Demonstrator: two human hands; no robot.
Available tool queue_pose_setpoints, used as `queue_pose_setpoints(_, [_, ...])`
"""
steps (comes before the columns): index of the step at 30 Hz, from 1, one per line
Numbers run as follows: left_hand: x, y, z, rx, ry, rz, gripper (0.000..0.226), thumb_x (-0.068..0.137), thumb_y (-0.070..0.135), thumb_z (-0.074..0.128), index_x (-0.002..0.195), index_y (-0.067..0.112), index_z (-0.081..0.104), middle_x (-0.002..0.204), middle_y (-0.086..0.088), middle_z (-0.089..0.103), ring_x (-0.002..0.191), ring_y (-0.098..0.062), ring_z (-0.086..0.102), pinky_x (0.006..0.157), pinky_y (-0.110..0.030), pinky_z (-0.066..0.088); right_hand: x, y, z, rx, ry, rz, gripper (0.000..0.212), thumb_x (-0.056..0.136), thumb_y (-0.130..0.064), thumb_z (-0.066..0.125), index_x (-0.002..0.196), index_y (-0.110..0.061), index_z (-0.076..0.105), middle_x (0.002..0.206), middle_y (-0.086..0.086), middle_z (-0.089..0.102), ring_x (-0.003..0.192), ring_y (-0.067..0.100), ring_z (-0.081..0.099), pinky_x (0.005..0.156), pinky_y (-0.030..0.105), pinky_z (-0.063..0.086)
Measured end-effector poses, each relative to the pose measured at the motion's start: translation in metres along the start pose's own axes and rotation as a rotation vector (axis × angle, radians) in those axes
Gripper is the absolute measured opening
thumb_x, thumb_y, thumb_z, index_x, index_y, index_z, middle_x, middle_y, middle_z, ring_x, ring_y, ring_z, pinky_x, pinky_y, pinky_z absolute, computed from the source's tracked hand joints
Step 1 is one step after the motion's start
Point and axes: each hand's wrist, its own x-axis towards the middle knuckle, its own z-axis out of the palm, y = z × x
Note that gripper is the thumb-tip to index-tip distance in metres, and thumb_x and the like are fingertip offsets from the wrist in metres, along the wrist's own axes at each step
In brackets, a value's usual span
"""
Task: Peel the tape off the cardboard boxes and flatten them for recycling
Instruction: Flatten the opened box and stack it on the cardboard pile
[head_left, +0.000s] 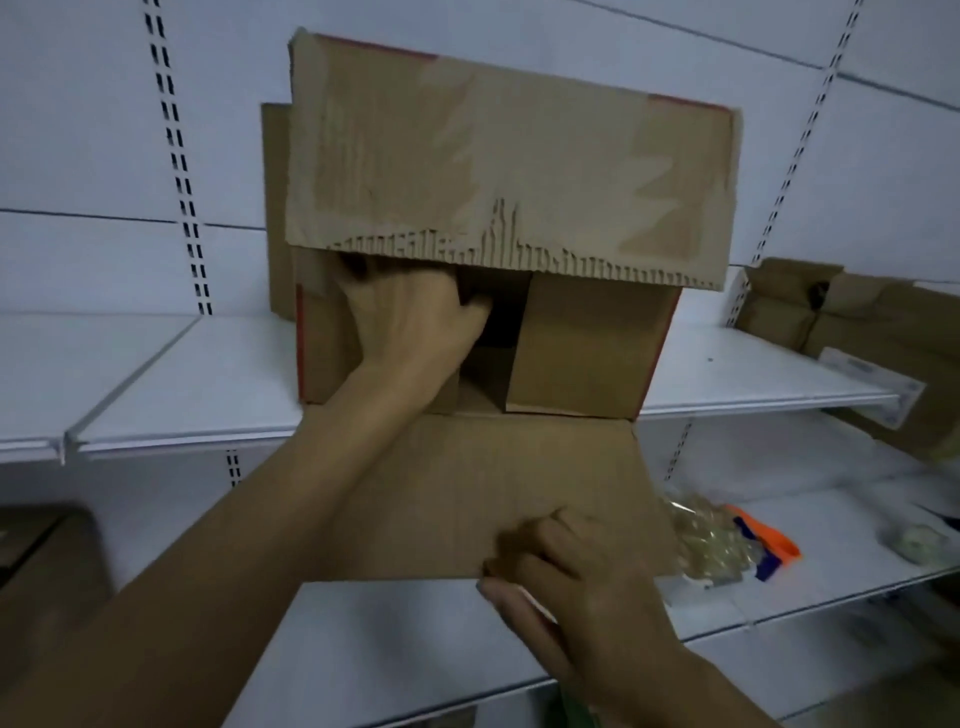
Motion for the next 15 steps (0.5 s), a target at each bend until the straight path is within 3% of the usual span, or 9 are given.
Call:
queue_pose_setpoints(1, [-0.003,0.001,-0.002,0.039,0.012,0.031,0.03,0.087,0.037,0.052,0.076,0.009,0.053,0.071,-0.01,0.054,0.077,-0.032,0.056,0.077,-0.04,0.043,0.005,0.004,-0.004,0.032,-0.046,0.013,0.035,0.098,-0.037,0.049,0.08,-0.016,0.071,0.079,0.0,0.064,0.074,0.01,0.051,0.067,0.026,0.045])
queue_pose_setpoints(4, [0.0,-0.01,0.005,0.14,0.048,0.072,0.06,0.078,0.048,0.042,0.124,0.009,0.042,0.12,-0.024,0.052,0.114,-0.048,0.046,0.087,-0.066,0.039,0.048,0.011,-0.023,-0.048,-0.052,0.089,0.037,0.097,-0.042,0.039,0.09,-0.018,0.068,0.09,-0.001,0.063,0.081,0.013,0.054,0.069,0.032,0.048])
queue_pose_setpoints(6, [0.001,-0.009,0.003,0.178,0.06,0.071,0.063,0.078,0.047,0.041,0.129,0.01,0.036,0.126,-0.024,0.048,0.117,-0.048,0.043,0.087,-0.068,0.037,0.085,0.02,-0.028,-0.205,-0.06,0.006,0.037,0.094,-0.044,0.042,0.099,-0.018,0.068,0.104,0.002,0.061,0.094,0.02,0.054,0.077,0.033,0.043])
queue_pose_setpoints(9, [-0.002,-0.005,-0.003,0.175,0.09,0.061,0.068,0.079,0.041,0.043,0.137,0.007,0.035,0.134,-0.028,0.043,0.124,-0.05,0.038,0.095,-0.076,0.028,0.122,0.044,-0.019,-0.434,-0.279,-0.127,0.042,0.087,-0.048,0.055,0.116,-0.018,0.064,0.122,0.008,0.057,0.115,0.028,0.049,0.097,0.039,0.034])
queue_pose_setpoints(11, [-0.006,-0.007,-0.008,0.198,0.119,0.043,0.079,0.079,0.033,0.052,0.146,0.004,0.024,0.149,-0.029,0.026,0.137,-0.051,0.02,0.101,-0.077,0.016,0.135,0.057,-0.015,-0.594,-0.299,-0.244,0.043,0.081,-0.051,0.062,0.107,-0.016,0.068,0.115,0.01,0.062,0.111,0.03,0.053,0.103,0.043,0.031])
queue_pose_setpoints(13, [-0.008,-0.009,-0.015,0.177,0.144,0.056,0.085,0.079,0.029,0.054,0.149,0.002,0.016,0.153,-0.028,0.017,0.14,-0.05,0.011,0.099,-0.075,0.022,0.143,0.067,-0.013,-0.714,-0.194,-0.448,0.04,0.078,-0.051,0.065,0.089,-0.014,0.072,0.1,0.011,0.066,0.1,0.03,0.059,0.102,0.045,0.029])
queue_pose_setpoints(15, [-0.011,-0.011,-0.025,0.156,0.162,0.056,0.085,0.078,0.024,0.057,0.15,0.006,0.015,0.156,-0.022,0.015,0.142,-0.046,0.009,0.104,-0.07,0.022,0.144,0.067,-0.009,-0.677,-0.046,-0.662,0.04,0.085,-0.048,0.058,0.08,-0.009,0.068,0.089,0.011,0.064,0.089,0.029,0.059,0.098,0.044,0.032])
